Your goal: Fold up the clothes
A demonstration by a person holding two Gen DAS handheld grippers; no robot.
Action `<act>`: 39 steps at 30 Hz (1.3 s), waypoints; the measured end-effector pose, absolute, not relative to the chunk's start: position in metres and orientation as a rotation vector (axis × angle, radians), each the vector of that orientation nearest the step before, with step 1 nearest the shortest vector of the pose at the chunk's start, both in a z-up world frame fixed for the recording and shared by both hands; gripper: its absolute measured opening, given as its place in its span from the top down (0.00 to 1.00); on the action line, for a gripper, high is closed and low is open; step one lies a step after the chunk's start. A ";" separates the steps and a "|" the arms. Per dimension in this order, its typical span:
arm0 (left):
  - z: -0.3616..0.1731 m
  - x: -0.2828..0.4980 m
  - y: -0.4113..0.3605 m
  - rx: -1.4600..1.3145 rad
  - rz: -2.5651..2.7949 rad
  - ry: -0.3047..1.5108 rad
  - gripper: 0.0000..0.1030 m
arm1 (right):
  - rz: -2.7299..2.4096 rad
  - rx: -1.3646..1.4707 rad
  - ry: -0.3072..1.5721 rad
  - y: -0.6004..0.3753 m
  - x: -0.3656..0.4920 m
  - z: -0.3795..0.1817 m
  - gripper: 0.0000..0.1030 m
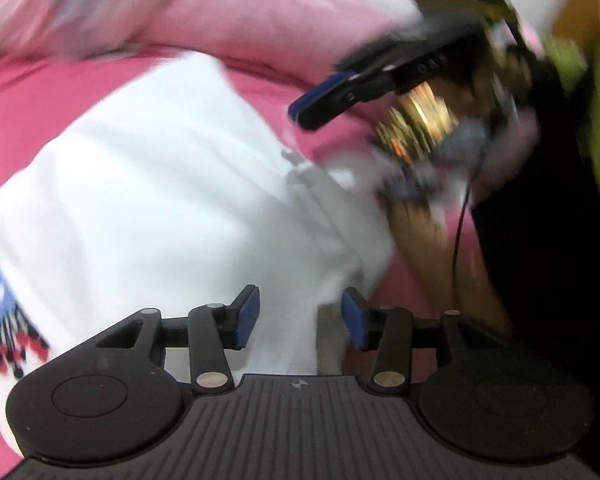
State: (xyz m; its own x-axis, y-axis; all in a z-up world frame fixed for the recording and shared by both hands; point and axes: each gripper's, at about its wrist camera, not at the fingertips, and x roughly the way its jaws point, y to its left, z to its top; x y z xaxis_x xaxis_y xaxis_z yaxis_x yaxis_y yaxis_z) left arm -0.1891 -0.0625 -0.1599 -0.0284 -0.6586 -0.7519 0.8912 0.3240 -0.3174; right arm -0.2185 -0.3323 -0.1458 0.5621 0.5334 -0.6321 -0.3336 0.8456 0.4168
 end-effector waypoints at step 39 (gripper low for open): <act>-0.205 -0.017 0.033 -0.795 -0.353 1.049 0.91 | 0.136 0.600 0.755 -0.389 -0.135 -0.168 0.85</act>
